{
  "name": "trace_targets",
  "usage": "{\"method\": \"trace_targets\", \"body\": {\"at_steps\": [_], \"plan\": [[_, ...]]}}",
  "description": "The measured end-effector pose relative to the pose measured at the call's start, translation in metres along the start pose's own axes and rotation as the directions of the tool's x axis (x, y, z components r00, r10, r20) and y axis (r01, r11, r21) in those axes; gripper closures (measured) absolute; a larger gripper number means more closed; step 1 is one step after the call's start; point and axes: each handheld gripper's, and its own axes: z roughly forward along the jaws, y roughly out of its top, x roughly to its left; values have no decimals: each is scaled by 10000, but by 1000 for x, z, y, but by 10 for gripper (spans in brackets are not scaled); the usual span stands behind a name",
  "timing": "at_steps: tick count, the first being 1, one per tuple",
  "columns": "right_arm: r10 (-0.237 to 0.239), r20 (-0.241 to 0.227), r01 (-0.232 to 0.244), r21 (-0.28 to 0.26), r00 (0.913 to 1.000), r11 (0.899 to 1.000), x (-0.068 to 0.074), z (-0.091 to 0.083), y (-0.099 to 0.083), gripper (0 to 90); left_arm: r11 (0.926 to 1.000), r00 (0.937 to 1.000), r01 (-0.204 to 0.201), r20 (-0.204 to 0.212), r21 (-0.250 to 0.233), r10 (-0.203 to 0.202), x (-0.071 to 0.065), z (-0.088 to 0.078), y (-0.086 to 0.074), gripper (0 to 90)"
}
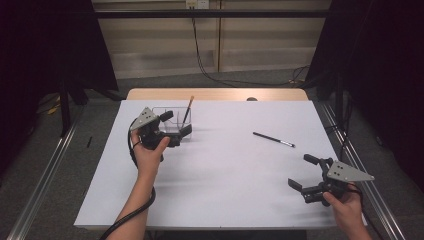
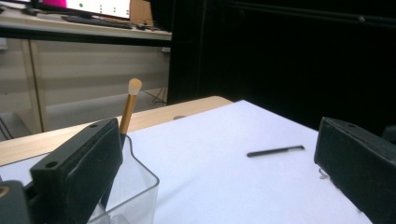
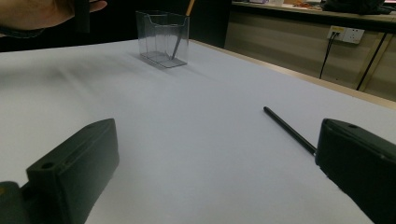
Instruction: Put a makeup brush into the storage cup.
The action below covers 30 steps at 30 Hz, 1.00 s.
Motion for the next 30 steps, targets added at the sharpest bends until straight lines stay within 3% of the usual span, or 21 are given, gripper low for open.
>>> {"method": "trace_targets", "body": {"at_steps": [11, 20, 27, 30], "plan": [[-24, -12, 24, 34, 10000, 10000, 1, 1, 0, 0, 9990, 9988, -300, 384, -326, 312, -4, -14, 2, 0], [-20, -13, 20, 16, 10000, 10000, 0, 1, 0, 0, 9943, 9920, -1008, 731, -345, 1031, -9, -26, 3, 0], [-10, -11, 10, 46, 10000, 10000, 1, 2, 0, 0, 9906, 9854, -1342, 1025, -255, 1361, -10, -37, 2, 0], [-27, -22, 27, 48, 10000, 10000, 1, 2, 0, 0, 9912, 9851, -1292, 1107, -271, 1314, -10, -42, 1, 0]]}}
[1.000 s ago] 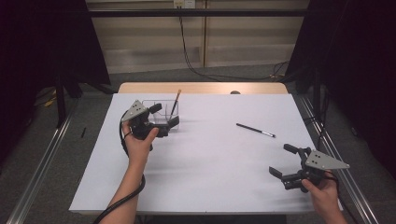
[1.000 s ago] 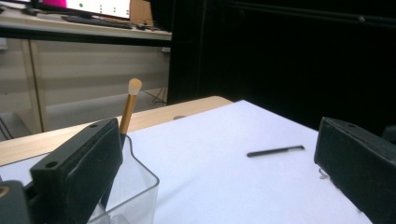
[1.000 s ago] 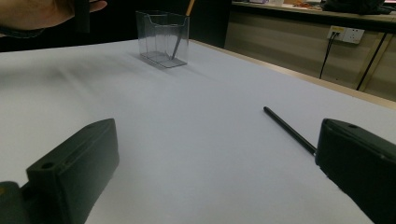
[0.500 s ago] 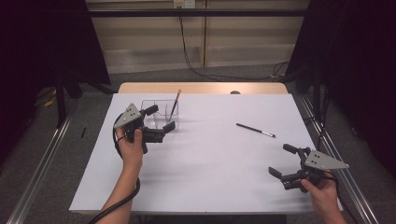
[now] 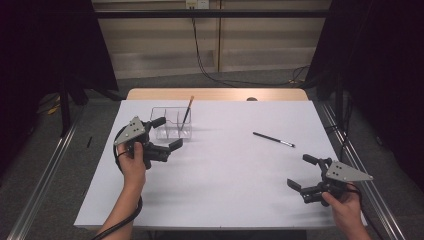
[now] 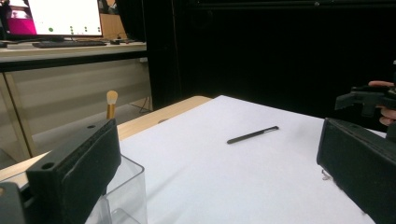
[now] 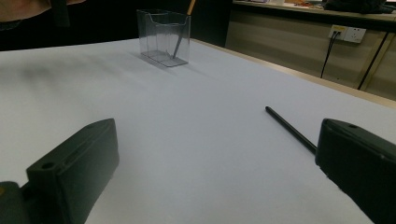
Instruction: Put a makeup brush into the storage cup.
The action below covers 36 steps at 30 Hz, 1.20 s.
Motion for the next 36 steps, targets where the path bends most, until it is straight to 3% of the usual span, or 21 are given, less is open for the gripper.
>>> {"method": "trace_targets", "body": {"at_steps": [6, 18, 36], "plan": [[10, 4, -10, 6, 10000, 10000, 0, 0, 0, 0, 9996, 9996, -279, 95, 37, 279, -1, -9, -2, 0], [20, 11, -20, -16, 10000, 10000, 0, 0, 0, 0, 9995, 9985, -322, 436, -5, 322, -2, -26, -4, 0], [16, 3, -16, -98, 10000, 10000, 0, 1, 1, 0, 9981, 9975, -543, 461, 291, 530, -7, -48, -13, 0]]}}
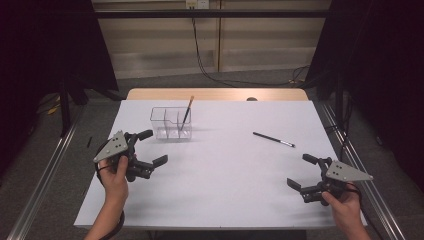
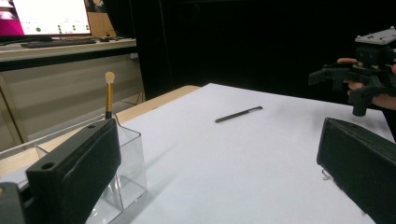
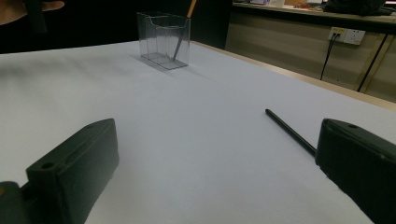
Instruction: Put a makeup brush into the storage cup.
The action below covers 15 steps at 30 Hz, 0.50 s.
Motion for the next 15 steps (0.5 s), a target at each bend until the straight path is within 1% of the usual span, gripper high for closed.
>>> {"method": "trace_targets", "body": {"at_steps": [2, 3, 4, 6, 9, 11, 15], "plan": [[16, 11, -16, -7, 10000, 10000, 0, 0, 0, 0, 10000, 10000, 13, -4, 41, -13, -1, -3, -1, 0], [9, 16, -9, -6, 10000, 10000, 0, 0, 0, 0, 10000, 10000, 57, 51, 14, -57, -1, -4, -3, 0], [7, 12, -7, 3, 10000, 10000, 0, 0, 0, 0, 10000, 10000, 81, 16, -34, -81, -1, -5, -4, 0], [15, 16, -15, 1, 10000, 10000, 0, 0, 0, 0, 10000, 10000, 48, -39, 54, -48, -2, -8, -5, 0], [12, 9, -12, -25, 10000, 10000, 0, 1, 0, 0, 10000, 10000, -9, 10, 64, 9, -3, -13, -6, 0], [-12, -21, 12, -25, 10000, 10000, -1, 1, 1, 0, 10000, 10000, 89, 16, -17, -89, -4, -16, -7, 0], [0, -56, 0, -30, 10000, 10000, -1, 3, 1, 0, 9999, 10000, 78, -38, 132, -77, -5, -20, -10, 0]]}}
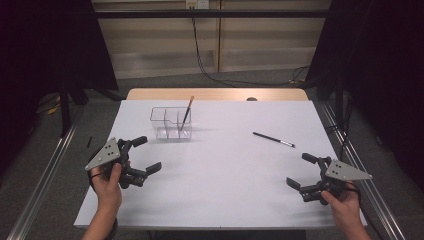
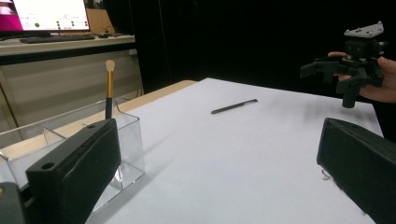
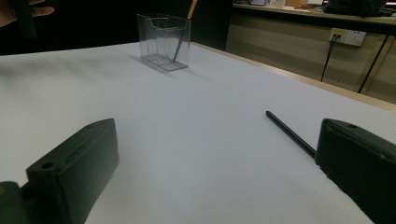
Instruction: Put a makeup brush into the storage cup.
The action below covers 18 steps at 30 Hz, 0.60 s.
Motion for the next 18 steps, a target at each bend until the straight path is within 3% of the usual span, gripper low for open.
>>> {"method": "trace_targets", "body": {"at_steps": [18], "plan": [[-15, -162, 13, -83, 9999, 10000, -2, 8, 2, 0, 9996, 9999, -22, -169, 288, 27, -3, -16, -11, 0]]}}
